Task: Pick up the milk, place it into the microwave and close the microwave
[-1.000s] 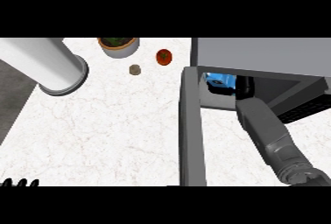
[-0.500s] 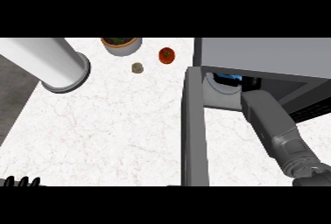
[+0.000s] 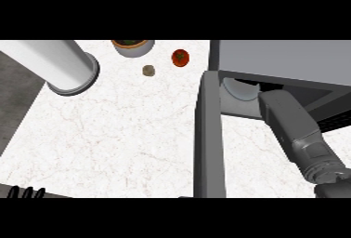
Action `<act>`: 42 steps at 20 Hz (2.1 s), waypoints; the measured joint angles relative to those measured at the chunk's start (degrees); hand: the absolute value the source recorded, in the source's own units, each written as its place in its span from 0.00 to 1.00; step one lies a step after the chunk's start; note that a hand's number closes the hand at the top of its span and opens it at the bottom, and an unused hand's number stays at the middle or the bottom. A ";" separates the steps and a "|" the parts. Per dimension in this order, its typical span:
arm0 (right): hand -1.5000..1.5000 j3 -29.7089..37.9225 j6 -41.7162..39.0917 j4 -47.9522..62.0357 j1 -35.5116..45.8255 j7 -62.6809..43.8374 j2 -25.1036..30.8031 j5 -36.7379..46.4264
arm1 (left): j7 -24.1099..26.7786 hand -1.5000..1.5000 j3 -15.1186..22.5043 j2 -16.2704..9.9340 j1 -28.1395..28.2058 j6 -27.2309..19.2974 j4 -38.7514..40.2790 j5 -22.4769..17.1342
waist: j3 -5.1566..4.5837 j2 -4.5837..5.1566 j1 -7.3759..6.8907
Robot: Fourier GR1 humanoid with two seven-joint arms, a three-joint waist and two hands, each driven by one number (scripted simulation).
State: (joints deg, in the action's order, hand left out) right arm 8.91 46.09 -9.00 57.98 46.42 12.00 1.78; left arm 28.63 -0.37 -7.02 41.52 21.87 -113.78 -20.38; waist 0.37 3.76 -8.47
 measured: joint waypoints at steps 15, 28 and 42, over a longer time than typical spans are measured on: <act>0.00 -8.29 14.03 7.48 -2.32 -17.05 2.61 10.73 | -0.28 0.00 -0.06 -0.61 -3.27 0.01 0.80 1.05 | -0.65 0.98 -2.57; 0.00 -11.28 2.35 7.92 2.26 -14.81 -3.77 13.68 | -0.68 0.00 -0.08 -0.50 -5.36 -0.41 2.26 1.67 | -0.01 0.47 -1.97; 0.00 -2.74 -12.14 2.12 -3.20 -4.28 -6.54 5.59 | -0.31 0.00 -0.86 -0.64 -3.91 -0.11 1.19 1.42 | 0.00 -0.50 2.21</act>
State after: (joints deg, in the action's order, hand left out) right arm 6.16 33.95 -6.88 54.78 42.14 5.45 7.38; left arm 28.32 -1.23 -7.67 37.61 21.76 -112.60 -18.96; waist 0.36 3.26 -6.26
